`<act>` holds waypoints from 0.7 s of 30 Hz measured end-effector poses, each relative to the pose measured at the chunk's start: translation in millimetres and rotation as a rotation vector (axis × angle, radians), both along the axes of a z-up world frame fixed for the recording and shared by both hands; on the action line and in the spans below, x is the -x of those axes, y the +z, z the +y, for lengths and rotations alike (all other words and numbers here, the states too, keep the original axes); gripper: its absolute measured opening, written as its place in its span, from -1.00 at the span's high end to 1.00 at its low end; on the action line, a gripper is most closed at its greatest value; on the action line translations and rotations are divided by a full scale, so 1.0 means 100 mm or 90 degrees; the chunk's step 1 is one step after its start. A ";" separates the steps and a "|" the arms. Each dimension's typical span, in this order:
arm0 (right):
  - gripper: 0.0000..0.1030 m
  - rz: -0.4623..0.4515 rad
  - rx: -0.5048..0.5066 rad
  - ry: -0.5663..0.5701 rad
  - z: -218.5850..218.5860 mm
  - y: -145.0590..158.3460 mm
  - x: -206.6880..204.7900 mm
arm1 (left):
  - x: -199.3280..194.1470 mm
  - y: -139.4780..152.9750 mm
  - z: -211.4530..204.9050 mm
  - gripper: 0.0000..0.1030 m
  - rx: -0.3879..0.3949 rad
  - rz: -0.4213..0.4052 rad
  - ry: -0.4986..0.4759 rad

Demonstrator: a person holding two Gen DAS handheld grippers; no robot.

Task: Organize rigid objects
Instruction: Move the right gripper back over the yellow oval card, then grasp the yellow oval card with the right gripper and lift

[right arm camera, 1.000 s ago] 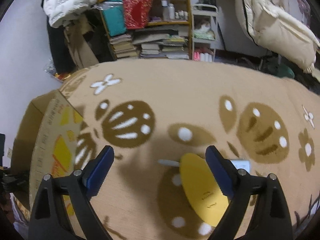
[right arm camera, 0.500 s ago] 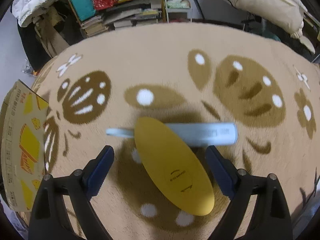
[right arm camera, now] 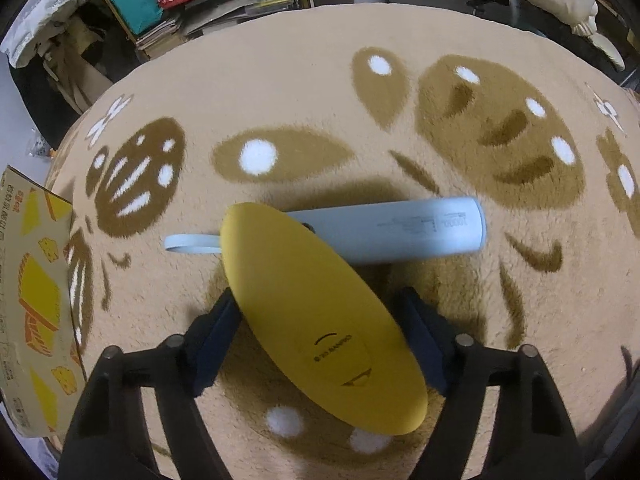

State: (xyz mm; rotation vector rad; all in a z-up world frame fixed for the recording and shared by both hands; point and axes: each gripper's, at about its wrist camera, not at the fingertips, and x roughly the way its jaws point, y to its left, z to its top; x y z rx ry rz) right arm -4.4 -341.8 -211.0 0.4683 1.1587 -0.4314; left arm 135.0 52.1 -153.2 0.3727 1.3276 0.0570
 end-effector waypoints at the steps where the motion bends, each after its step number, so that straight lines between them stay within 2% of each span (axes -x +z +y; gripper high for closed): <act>1: -0.55 0.003 0.006 0.004 0.01 0.00 -0.01 | 0.00 0.00 0.00 0.46 0.000 0.000 0.000; 6: -0.42 0.008 0.022 0.013 0.07 0.00 -0.06 | 0.00 0.01 -0.02 0.46 -0.001 0.002 -0.002; 13: -0.17 -0.036 0.034 0.027 0.21 0.09 -0.13 | -0.01 -0.01 0.00 0.46 0.001 0.007 0.001; 21: -0.14 -0.086 0.034 0.067 0.41 0.22 -0.22 | -0.01 0.00 0.03 0.46 0.004 0.008 0.002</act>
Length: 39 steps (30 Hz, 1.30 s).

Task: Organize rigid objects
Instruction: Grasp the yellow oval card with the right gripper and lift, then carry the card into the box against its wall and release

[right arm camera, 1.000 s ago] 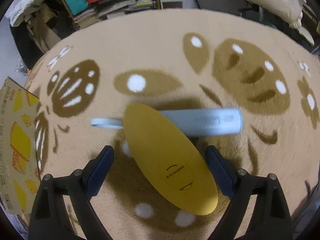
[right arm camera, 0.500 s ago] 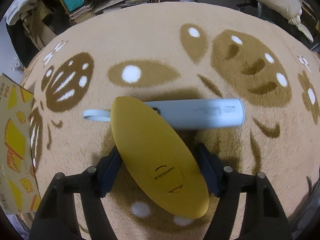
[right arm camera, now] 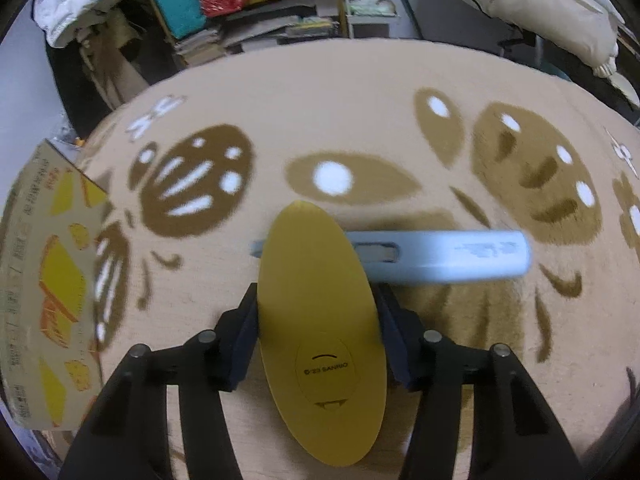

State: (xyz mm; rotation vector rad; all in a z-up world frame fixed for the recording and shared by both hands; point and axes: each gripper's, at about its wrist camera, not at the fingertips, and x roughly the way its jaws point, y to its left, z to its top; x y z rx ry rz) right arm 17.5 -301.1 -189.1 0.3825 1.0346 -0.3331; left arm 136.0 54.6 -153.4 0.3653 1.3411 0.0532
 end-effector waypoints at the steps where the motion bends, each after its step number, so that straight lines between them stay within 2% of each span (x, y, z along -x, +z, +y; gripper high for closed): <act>1: -0.14 -0.006 0.001 0.005 0.02 0.02 -0.01 | 0.00 0.00 0.00 0.46 -0.001 0.000 -0.001; 14: -0.15 -0.099 -0.036 0.052 0.28 0.39 -0.16 | 0.02 -0.01 -0.03 0.46 -0.009 -0.001 -0.004; 20: -0.15 -0.150 -0.062 0.072 0.39 0.64 -0.25 | 0.02 -0.01 -0.05 0.46 -0.009 0.000 -0.004; 28: -0.15 -0.222 -0.080 0.123 0.78 1.10 -0.48 | 0.02 -0.01 -0.05 0.47 -0.010 0.000 -0.005; 37: -0.11 -0.252 -0.100 0.179 1.23 1.34 -0.74 | 0.01 0.00 -0.07 0.47 -0.010 0.001 -0.005; 39: -0.11 -0.250 -0.071 0.180 1.32 1.36 -0.76 | 0.01 0.00 -0.06 0.47 -0.010 0.001 -0.004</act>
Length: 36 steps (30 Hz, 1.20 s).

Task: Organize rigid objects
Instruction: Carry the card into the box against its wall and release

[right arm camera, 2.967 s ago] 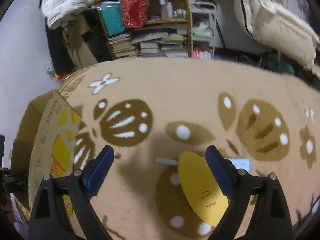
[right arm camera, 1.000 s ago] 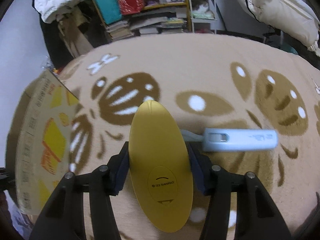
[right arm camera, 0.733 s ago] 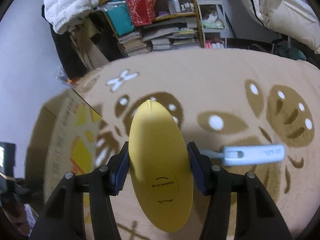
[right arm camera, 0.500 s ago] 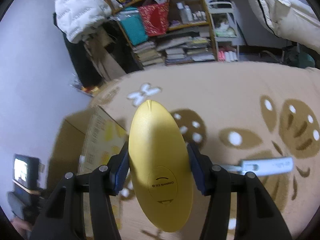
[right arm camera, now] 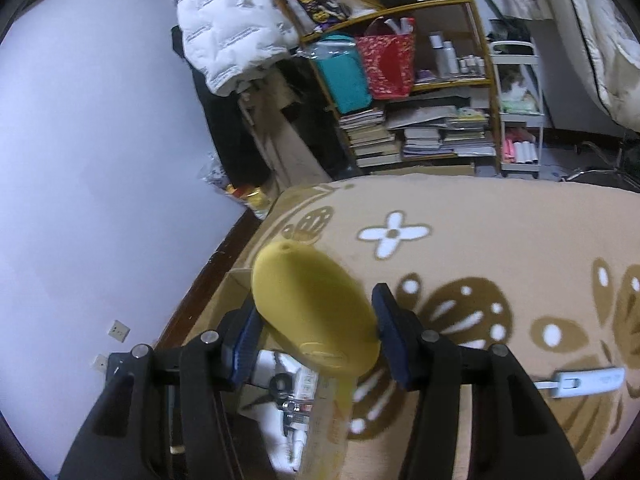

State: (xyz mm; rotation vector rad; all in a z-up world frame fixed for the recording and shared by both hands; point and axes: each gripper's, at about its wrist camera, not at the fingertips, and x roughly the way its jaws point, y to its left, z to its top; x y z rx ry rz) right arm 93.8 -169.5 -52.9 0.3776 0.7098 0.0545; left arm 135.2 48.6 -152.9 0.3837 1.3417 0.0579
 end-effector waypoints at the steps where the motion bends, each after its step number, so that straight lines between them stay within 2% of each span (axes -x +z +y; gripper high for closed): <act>1: -0.11 -0.001 0.009 0.001 0.04 0.01 -0.02 | 0.00 0.00 0.00 0.47 0.000 0.000 0.000; 9: -0.10 -0.033 0.025 -0.011 0.05 0.14 0.02 | -0.01 0.00 0.02 0.47 0.003 0.001 0.001; 17: -0.10 -0.055 -0.035 0.031 0.11 0.28 0.05 | -0.02 -0.01 0.04 0.47 0.007 0.002 0.003; 21: -0.10 -0.019 -0.061 0.059 0.21 0.11 -0.02 | -0.02 -0.01 0.04 0.47 0.008 0.002 0.004; 25: -0.12 0.029 -0.050 0.086 0.35 -0.13 -0.04 | -0.02 -0.01 0.05 0.47 0.011 0.003 0.005; 29: -0.12 0.045 -0.042 0.088 0.38 -0.25 -0.03 | -0.02 0.00 0.05 0.47 0.009 0.002 0.003; 36: -0.48 0.031 -0.026 0.077 0.33 -0.18 0.01 | -0.01 -0.01 0.05 0.46 0.008 0.002 0.003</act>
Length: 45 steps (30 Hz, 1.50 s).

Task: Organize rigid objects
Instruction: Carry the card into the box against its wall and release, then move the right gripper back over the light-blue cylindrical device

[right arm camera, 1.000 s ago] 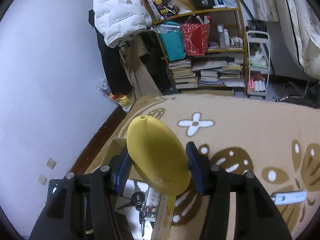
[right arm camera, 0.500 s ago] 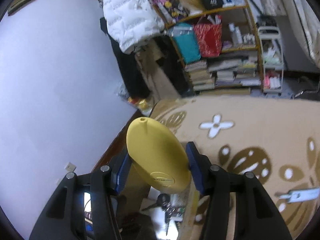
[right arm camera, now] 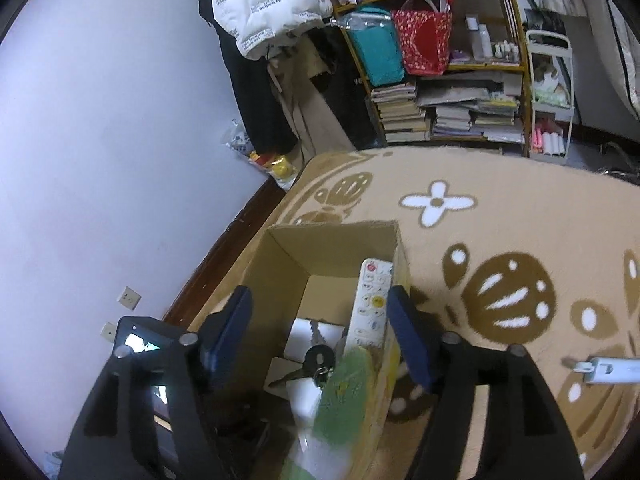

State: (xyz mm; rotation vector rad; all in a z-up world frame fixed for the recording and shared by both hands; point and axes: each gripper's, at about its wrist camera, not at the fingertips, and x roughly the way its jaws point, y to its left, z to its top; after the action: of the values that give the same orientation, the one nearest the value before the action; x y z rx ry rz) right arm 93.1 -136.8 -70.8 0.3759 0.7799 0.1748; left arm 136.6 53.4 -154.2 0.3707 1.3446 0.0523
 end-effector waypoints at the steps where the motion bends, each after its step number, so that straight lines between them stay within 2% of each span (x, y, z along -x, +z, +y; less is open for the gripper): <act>1: -0.51 -0.002 -0.003 -0.002 -0.02 0.02 0.01 | 0.00 0.00 0.00 0.46 0.001 0.000 -0.001; 6: -0.71 -0.017 -0.002 -0.025 -0.13 0.11 0.07 | 0.01 -0.02 -0.01 0.46 0.000 -0.001 -0.001; 13: -0.77 -0.003 0.018 -0.062 -0.37 0.07 0.16 | 0.01 -0.02 -0.02 0.46 -0.001 -0.001 -0.001; 19: -0.77 0.028 0.047 -0.130 -0.73 -0.08 0.27 | 0.01 -0.02 -0.02 0.46 -0.001 -0.001 -0.001; 24: -0.77 0.066 0.085 -0.182 -1.05 -0.23 0.36 | 0.01 -0.02 -0.02 0.46 -0.001 -0.001 -0.001; 28: -0.77 0.100 0.086 -0.221 -1.30 -0.37 0.43 | 0.01 -0.01 -0.02 0.46 -0.002 -0.001 -0.001; 32: -0.77 0.145 0.084 -0.271 -1.52 -0.53 0.51 | 0.01 -0.01 -0.03 0.46 -0.004 -0.002 -0.003; 36: -0.77 0.214 0.085 -0.315 -1.72 -0.77 0.60 | 0.02 0.00 -0.04 0.46 -0.005 -0.002 -0.004; 45: -0.77 0.274 0.033 -0.366 -2.03 -1.10 0.74 | 0.01 0.02 -0.06 0.46 -0.012 -0.003 -0.008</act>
State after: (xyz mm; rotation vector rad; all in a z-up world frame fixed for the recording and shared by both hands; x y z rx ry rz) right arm 19.5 -340.2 -181.1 0.5830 1.0630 -0.4792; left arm 135.1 47.2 -151.9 0.3944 1.3381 0.0546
